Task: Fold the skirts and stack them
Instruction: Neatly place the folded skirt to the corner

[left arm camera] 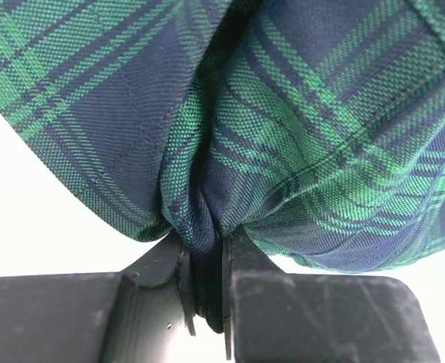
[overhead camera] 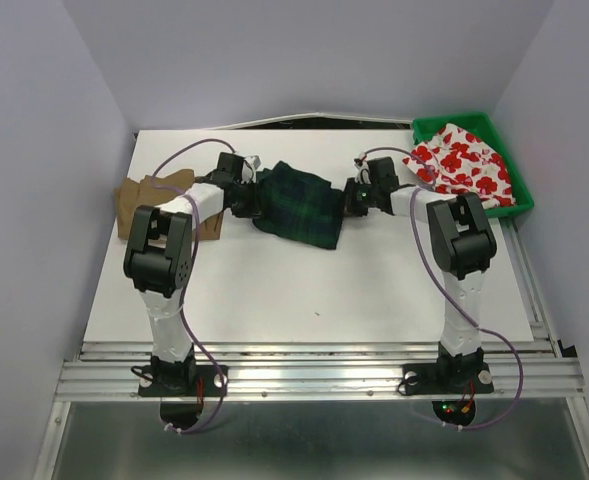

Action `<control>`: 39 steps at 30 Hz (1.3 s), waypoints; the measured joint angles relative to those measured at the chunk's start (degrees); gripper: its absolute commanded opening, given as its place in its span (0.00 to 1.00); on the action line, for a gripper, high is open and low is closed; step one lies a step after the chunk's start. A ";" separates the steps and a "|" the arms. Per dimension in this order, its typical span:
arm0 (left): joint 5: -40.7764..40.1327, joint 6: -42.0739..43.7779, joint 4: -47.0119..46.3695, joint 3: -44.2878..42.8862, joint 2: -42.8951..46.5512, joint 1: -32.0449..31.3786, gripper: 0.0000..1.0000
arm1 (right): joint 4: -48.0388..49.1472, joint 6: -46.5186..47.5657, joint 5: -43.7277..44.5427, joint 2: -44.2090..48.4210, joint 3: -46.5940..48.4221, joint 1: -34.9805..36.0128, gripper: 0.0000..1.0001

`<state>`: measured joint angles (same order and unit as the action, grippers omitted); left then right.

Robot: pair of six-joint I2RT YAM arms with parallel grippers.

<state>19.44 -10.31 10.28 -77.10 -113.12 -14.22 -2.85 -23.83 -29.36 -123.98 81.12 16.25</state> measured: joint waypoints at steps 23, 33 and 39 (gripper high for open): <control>-18.21 12.09 7.61 2.14 14.10 -1.14 0.00 | -7.17 -1.84 3.56 1.07 9.70 6.34 0.01; -18.95 15.37 8.04 -2.84 14.12 3.30 0.00 | -5.44 -2.67 3.65 -1.99 17.92 8.52 0.01; -19.69 17.35 8.41 -5.92 15.04 6.69 0.00 | -3.98 -3.87 3.63 -6.93 26.84 11.41 0.01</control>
<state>-0.25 7.05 18.70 -83.02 -98.08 -7.53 -6.83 -27.70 -25.74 -130.91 107.96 27.66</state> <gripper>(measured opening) 0.255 0.060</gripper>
